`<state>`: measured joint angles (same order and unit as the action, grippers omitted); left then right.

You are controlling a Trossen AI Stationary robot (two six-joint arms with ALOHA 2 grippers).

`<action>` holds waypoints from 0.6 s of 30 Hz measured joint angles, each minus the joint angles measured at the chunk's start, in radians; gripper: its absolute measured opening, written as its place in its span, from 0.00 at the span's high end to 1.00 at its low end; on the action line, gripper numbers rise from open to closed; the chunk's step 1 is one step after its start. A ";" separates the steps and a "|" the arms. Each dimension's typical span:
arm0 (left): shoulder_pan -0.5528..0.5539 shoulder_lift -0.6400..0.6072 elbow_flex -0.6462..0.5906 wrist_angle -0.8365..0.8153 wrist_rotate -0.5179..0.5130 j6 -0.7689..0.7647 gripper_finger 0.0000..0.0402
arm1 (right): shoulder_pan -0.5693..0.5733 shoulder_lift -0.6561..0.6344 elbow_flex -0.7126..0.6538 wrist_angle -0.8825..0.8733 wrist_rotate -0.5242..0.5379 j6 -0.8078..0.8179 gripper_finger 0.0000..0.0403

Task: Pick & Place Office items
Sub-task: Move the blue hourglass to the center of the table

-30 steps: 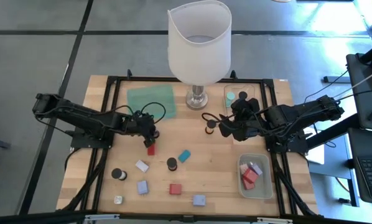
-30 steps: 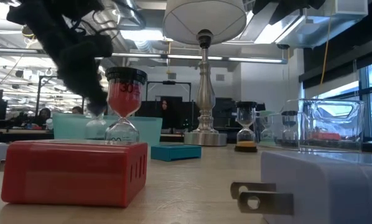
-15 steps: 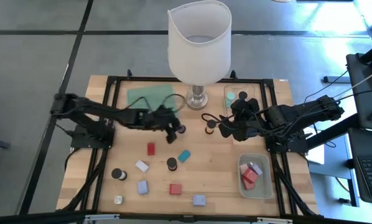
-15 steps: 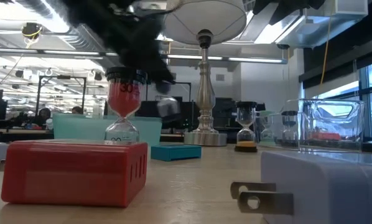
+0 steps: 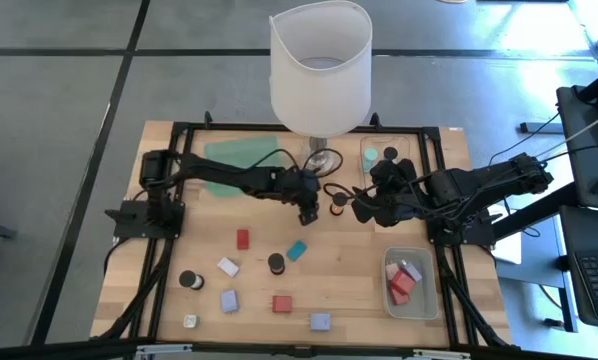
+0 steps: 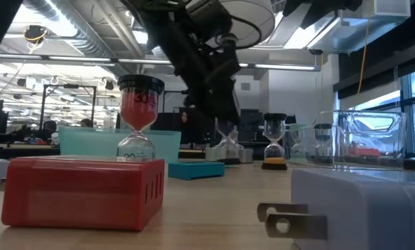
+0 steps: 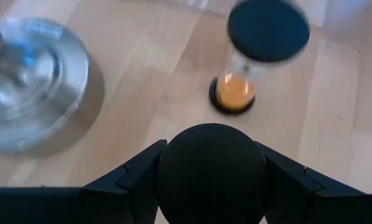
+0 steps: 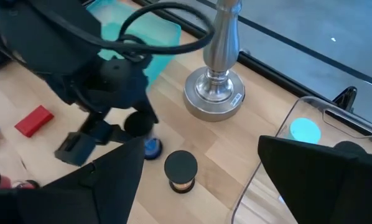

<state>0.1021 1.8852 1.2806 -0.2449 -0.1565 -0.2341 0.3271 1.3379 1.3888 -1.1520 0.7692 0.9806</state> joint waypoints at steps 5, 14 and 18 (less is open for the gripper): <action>0.013 0.044 0.059 -0.022 -0.001 0.050 0.48 | 0.000 0.000 0.000 0.000 -0.003 0.000 0.21; 0.027 0.060 0.067 -0.029 -0.009 0.055 0.47 | 0.000 0.000 0.000 -0.001 -0.003 -0.002 0.21; 0.027 0.060 0.067 -0.025 -0.005 0.054 0.44 | 0.000 0.000 0.000 -0.001 -0.003 -0.012 0.21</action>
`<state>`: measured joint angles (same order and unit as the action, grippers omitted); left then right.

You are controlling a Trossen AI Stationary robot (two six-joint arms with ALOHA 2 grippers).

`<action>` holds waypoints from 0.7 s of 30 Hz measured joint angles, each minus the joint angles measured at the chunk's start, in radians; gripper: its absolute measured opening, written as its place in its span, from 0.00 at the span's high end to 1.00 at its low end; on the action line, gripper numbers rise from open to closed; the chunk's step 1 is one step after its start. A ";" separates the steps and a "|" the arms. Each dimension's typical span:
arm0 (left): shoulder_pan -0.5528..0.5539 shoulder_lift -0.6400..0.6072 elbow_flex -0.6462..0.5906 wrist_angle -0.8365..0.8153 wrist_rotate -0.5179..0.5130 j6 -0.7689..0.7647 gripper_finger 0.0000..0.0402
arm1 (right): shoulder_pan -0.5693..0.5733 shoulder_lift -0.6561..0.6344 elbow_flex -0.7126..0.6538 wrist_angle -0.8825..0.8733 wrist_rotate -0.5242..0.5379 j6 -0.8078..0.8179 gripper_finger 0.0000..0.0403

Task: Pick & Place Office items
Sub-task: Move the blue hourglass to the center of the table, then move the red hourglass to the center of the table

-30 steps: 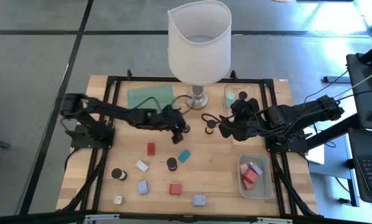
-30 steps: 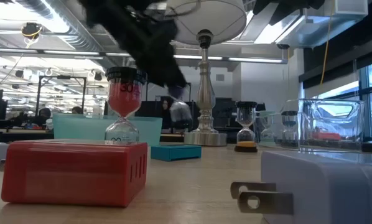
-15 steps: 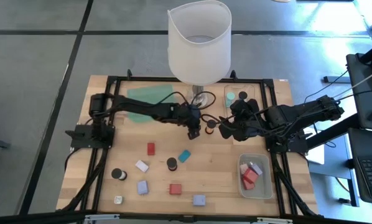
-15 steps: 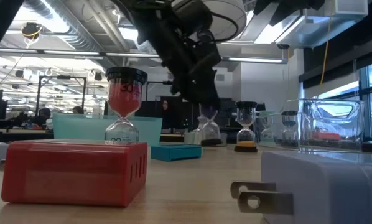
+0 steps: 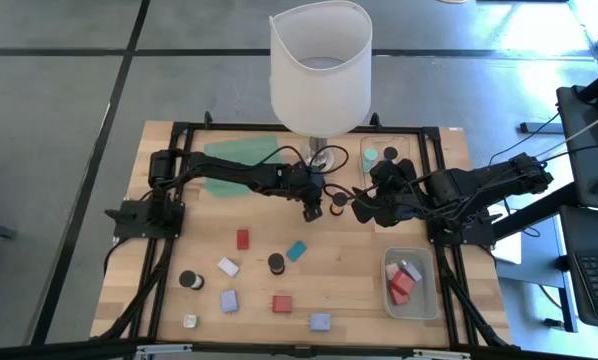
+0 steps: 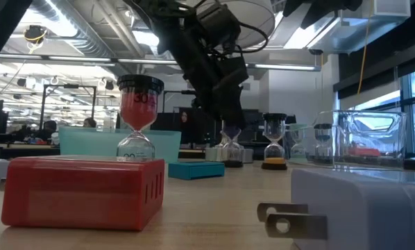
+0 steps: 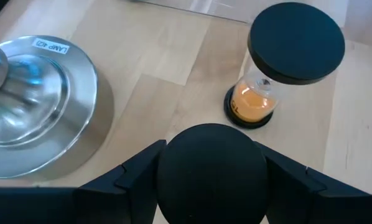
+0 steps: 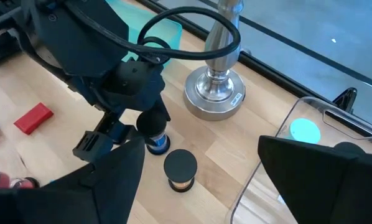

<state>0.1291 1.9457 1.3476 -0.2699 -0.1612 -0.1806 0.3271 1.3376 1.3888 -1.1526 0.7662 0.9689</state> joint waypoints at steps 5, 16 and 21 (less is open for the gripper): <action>-0.003 0.000 0.024 -0.006 0.024 -0.015 0.38 | 0.000 0.000 0.000 0.000 0.000 -0.009 0.21; -0.013 0.000 0.200 -0.332 0.023 0.051 0.31 | 0.000 0.000 0.000 0.000 0.000 -0.020 0.21; -0.058 -0.001 0.322 -0.521 0.022 0.063 0.31 | 0.000 0.000 0.000 0.000 0.001 -0.046 0.21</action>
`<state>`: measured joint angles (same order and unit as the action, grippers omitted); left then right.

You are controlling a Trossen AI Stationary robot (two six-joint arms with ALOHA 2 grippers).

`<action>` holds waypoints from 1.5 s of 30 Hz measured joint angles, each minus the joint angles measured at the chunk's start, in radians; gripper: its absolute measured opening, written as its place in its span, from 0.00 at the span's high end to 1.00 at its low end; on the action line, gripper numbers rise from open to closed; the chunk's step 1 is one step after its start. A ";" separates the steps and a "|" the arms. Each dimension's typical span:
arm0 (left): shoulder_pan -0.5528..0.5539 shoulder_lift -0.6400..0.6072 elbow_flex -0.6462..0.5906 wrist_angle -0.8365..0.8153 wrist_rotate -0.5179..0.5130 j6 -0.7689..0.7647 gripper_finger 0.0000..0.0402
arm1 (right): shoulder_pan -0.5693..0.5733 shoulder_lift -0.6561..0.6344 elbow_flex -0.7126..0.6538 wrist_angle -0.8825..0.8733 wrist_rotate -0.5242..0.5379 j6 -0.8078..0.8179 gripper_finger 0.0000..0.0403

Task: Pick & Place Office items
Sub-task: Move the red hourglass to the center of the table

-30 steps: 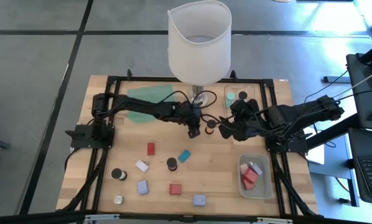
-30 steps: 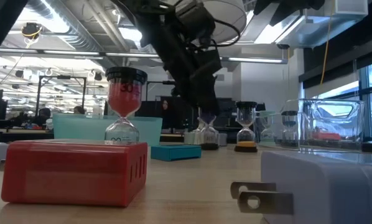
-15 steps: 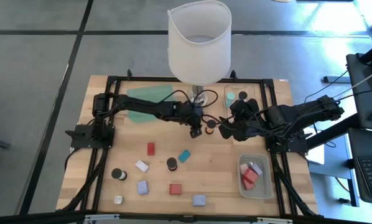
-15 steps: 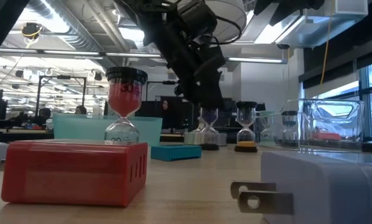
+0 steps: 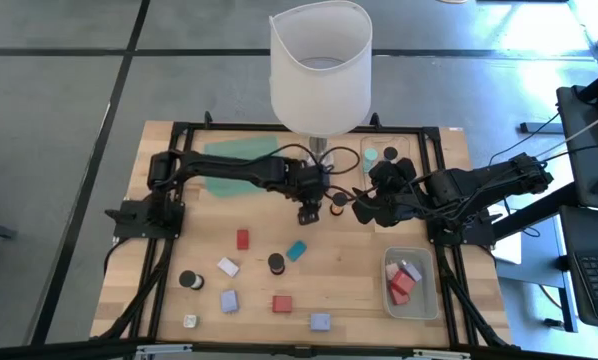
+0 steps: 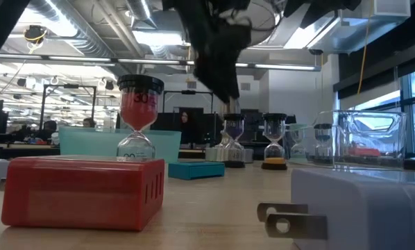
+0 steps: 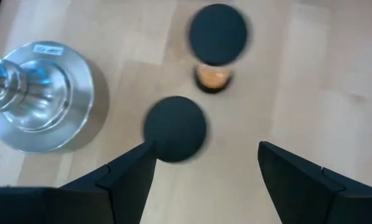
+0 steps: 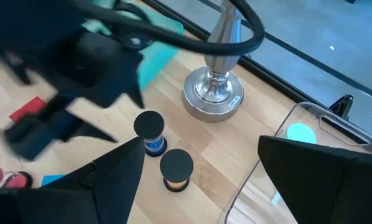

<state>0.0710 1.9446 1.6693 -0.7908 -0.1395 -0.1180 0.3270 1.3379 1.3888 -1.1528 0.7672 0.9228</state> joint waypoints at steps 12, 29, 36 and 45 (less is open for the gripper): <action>-0.195 -0.127 0.090 -0.368 -0.007 -0.161 0.35 | 0.004 0.000 -0.016 0.001 0.001 -0.053 0.21; -0.596 -0.165 -0.006 -0.444 -0.168 -0.614 0.41 | 0.004 0.000 -0.109 0.070 -0.050 -0.050 0.21; -0.643 -0.163 -0.200 -0.265 -0.147 -0.734 0.41 | 0.004 0.000 -0.109 0.184 -0.050 -0.097 0.21; -0.647 -0.178 -0.240 -0.233 -0.251 -0.664 0.40 | 0.002 0.000 -0.109 0.303 -0.050 -0.095 0.21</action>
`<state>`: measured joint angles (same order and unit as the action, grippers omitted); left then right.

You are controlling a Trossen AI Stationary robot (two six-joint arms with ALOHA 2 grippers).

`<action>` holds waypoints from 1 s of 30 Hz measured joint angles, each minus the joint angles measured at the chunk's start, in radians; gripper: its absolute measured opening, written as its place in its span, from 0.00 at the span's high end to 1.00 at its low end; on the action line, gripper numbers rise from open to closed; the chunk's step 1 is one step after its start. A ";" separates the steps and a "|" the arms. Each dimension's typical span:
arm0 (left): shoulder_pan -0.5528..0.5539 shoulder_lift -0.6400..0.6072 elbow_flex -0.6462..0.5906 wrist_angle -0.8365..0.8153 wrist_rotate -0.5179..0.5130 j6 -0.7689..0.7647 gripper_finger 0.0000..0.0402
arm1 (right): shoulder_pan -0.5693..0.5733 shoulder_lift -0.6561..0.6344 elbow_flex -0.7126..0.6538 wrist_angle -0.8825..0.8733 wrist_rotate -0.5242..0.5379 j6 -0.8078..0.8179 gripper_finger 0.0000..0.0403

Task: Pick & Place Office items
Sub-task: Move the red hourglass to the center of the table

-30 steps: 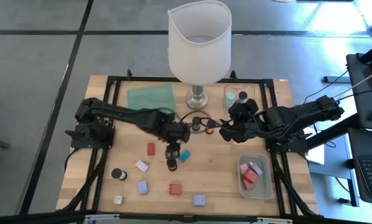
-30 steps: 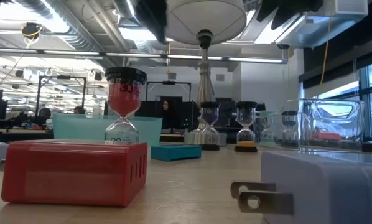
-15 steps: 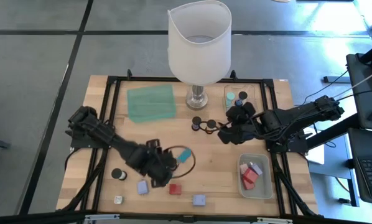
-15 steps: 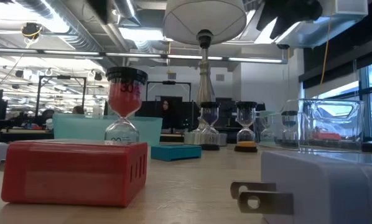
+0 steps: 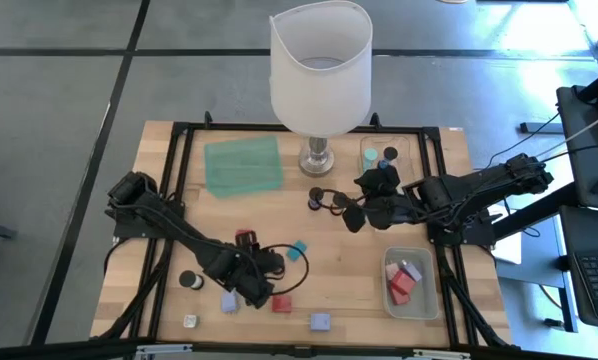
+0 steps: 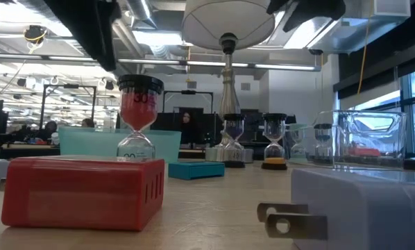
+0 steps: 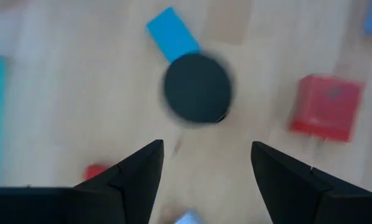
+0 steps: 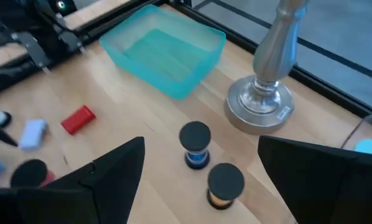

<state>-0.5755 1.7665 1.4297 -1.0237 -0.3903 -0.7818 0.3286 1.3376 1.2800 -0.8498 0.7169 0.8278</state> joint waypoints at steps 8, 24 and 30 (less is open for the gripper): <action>0.000 -0.109 -0.168 0.139 -0.040 -0.026 0.32 | 0.000 0.000 0.000 0.024 0.000 0.065 0.21; 0.009 -0.174 -0.395 0.483 -0.095 0.121 0.28 | -0.007 0.000 0.000 0.028 0.000 0.081 0.21; 0.010 -0.173 -0.395 0.494 -0.137 0.182 0.28 | -0.018 0.000 0.000 0.028 0.000 0.071 0.21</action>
<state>-0.5655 1.5933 1.0351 -0.5302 -0.5273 -0.5995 0.3106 1.3376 1.2800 -0.8223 0.7170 0.8987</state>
